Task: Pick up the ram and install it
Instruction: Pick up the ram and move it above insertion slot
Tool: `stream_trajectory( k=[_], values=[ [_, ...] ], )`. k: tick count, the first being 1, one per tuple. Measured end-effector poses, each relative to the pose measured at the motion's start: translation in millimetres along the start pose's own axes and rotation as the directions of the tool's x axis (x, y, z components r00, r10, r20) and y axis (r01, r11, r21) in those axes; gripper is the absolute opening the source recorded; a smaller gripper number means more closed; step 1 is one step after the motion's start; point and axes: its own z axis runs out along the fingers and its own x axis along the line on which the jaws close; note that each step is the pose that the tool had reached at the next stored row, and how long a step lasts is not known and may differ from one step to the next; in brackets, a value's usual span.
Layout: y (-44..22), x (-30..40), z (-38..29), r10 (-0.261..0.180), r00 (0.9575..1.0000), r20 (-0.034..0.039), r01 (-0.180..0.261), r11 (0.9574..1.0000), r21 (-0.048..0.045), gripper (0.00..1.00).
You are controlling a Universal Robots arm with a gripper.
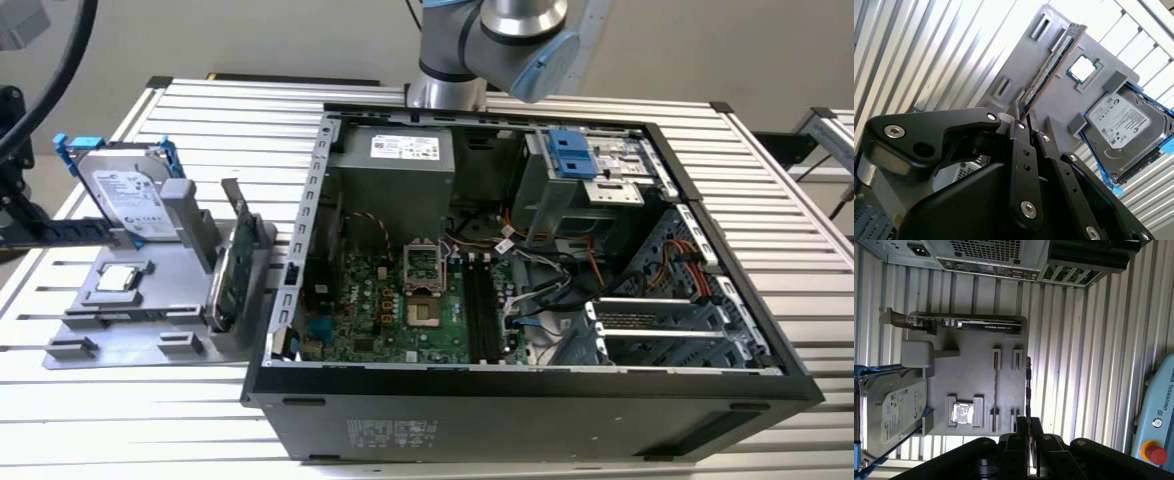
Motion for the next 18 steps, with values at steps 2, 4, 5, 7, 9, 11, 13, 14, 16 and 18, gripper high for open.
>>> stream_trajectory(
  k=[2,4,5,7,9,11,13,14,16,18],
  values=[
    [0.1,-0.1,-1.7,0.000,1.0000,0.0000,0.000,1.0000,0.0000,0.00],
    [0.1,-0.2,-3.5,0.000,1.0000,0.0001,0.000,1.0000,0.0001,0.00],
    [0.1,-0.2,-4.4,0.000,1.0000,0.0001,0.000,1.0000,0.0001,0.00],
    [0.1,-0.3,-6.2,0.000,1.0000,0.0001,0.000,1.0000,0.0000,0.00],
    [0.1,-0.4,-8.1,0.000,1.0000,0.0001,0.000,1.0000,0.0001,0.00],
    [0.1,-0.5,-9.6,0.000,1.0000,0.0000,0.000,1.0000,0.0001,0.00],
    [0.1,-0.6,-10.7,0.000,1.0000,0.0000,0.000,1.0000,0.0000,0.00],
    [0.2,-0.6,-11.3,0.000,1.0000,0.0001,0.000,1.0000,0.0001,0.00],
    [0.2,-0.7,-12.2,0.000,1.0000,0.0001,0.000,1.0000,0.0000,0.00],
    [0.2,-0.7,-13.7,0.000,1.0000,0.0001,0.000,1.0000,0.0002,0.00]
  ],
)
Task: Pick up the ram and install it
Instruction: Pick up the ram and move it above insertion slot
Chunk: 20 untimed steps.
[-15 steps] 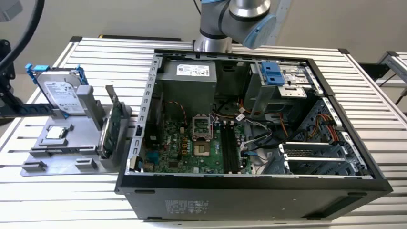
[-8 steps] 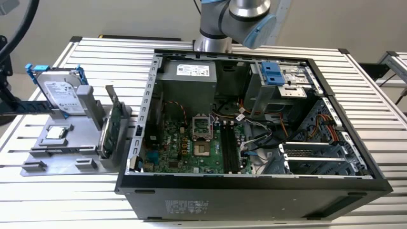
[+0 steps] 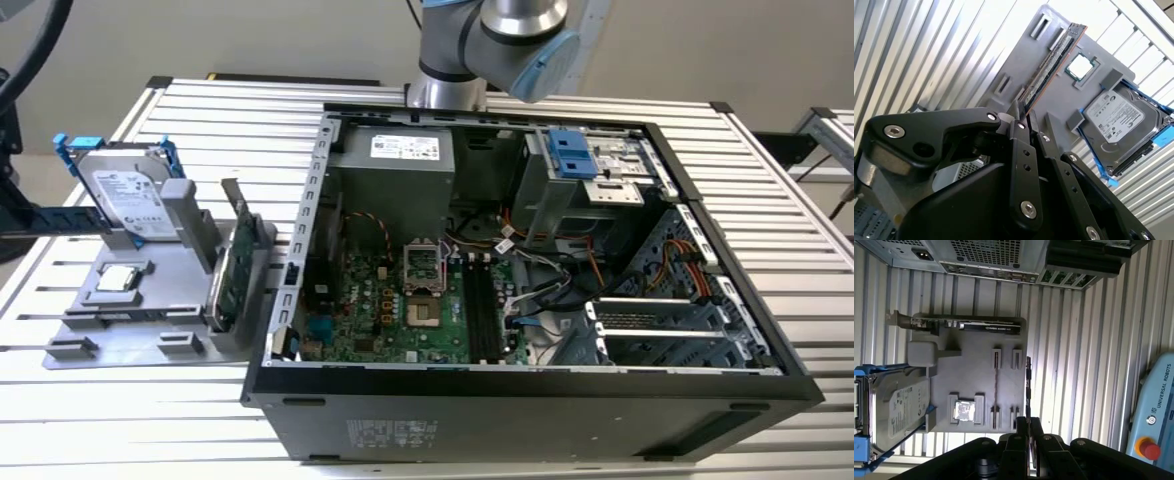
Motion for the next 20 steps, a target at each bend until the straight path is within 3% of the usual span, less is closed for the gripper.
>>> stream_trajectory(
  k=[13,20],
  values=[
    [0.1,-0.5,-9.2,0.000,1.0000,-0.0001,0.000,1.0000,-0.0001,0.00],
    [0.2,-0.6,-10.3,0.000,1.0000,0.0003,0.000,1.0000,-0.0002,0.00]
  ],
)
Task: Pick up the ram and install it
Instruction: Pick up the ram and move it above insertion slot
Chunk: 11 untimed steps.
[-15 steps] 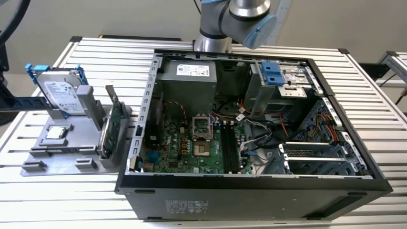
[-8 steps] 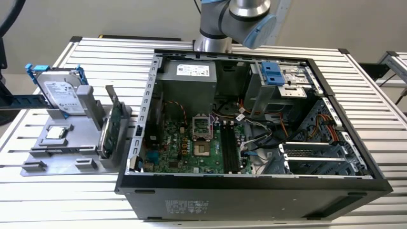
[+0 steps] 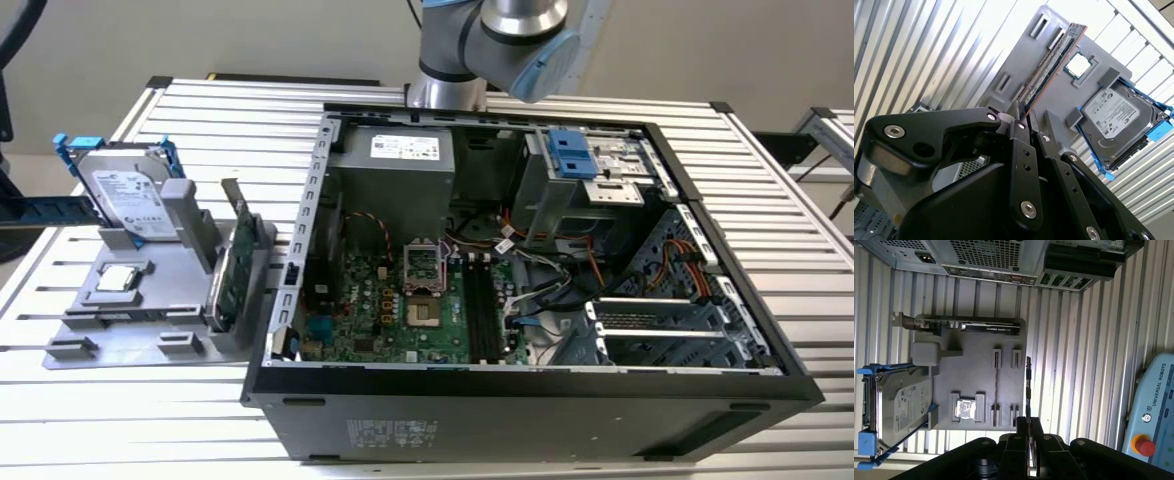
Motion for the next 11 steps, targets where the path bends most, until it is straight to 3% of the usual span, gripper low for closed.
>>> stream_trajectory(
  k=[4,11],
  values=[
    [1.3,-0.1,-0.2,0.000,1.0000,0.0002,0.000,1.0000,0.0003,0.00],
    [12.0,-0.8,0.1,0.000,1.0000,0.0001,0.000,1.0000,0.0001,0.00]
  ],
)
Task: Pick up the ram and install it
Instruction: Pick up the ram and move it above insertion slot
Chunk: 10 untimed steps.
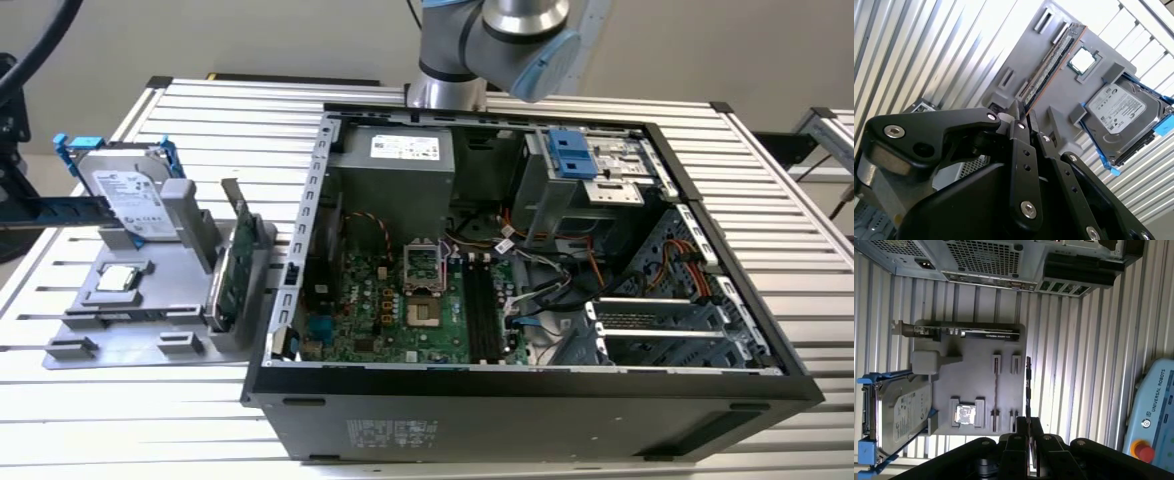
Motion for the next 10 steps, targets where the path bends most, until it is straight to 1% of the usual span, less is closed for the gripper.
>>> stream_trajectory(
  k=[10],
  values=[
    [13.6,-0.9,0.3,0.000,1.0000,-0.0001,0.000,1.0000,-0.0001,0.00]
  ],
)
